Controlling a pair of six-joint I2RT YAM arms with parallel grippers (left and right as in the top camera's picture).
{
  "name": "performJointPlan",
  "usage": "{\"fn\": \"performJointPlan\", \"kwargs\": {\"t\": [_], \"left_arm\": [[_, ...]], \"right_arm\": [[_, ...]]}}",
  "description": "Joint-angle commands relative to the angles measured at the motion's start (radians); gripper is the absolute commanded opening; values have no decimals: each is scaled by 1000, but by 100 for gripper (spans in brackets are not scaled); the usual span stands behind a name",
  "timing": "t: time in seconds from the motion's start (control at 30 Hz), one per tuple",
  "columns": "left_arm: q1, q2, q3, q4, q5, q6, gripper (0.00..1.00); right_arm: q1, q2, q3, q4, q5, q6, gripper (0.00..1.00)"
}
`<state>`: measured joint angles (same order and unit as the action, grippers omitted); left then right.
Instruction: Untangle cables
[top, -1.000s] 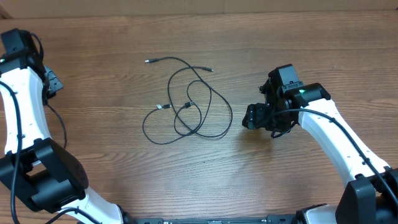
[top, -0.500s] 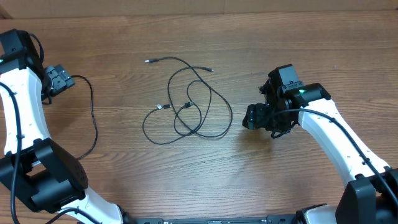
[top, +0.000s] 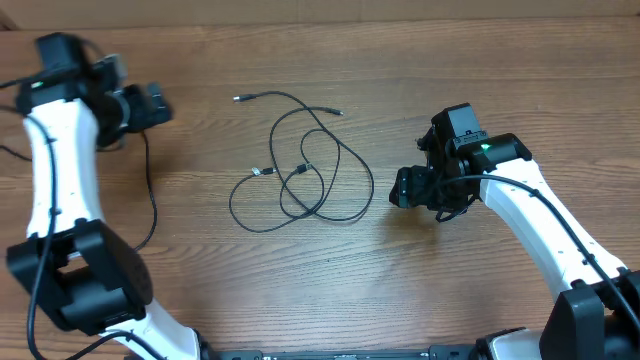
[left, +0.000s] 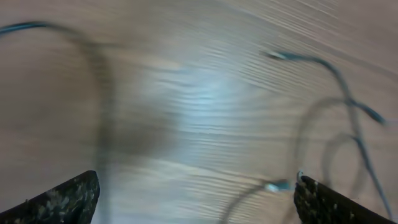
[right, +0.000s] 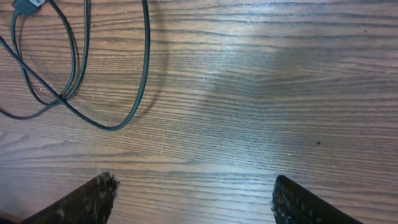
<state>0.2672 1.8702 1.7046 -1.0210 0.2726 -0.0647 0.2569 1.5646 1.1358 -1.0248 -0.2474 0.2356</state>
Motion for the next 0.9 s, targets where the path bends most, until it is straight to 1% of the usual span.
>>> {"fn": "performJointPlan", "kwargs": {"t": [0.0,0.13,0.2,0.23,0.3,0.37,0.4,0.47,0.53,0.6,0.7,0.87], "left_arm": [[-92,2,11,0,90,66,99],[-201,8,9,-8,90,65,100],[-255,8,6,-11,90,66,100],[-281,8,5,-14,90,69,100],[-343,8,5,-19,90,108,100],[-402,8,5,-21,87,177,100],[-430,8,5,-22,80,207,100],[-497,8,4,-26,34,266,99],[-558,8,1,-31,-30,306,100],[-619,8,-2,-43,-87,336,100],[-703,16,-2,-56,-137,349,99],[-804,50,-3,-51,-142,344,100]], "right_arm": [[0,3,2,8,0,2,79],[0,3,2,8,0,2,79],[0,3,2,-3,6,7,74],[-3,3,2,-13,37,41,73],[-17,3,2,-55,167,187,73],[-39,3,2,-93,264,298,77],[-53,3,2,-103,280,320,80],[-89,3,2,-114,277,346,84],[-135,3,2,-119,233,348,89],[-184,3,2,-119,170,341,99],[-277,3,2,-130,95,333,100],[-414,3,2,-186,89,332,100]]}}
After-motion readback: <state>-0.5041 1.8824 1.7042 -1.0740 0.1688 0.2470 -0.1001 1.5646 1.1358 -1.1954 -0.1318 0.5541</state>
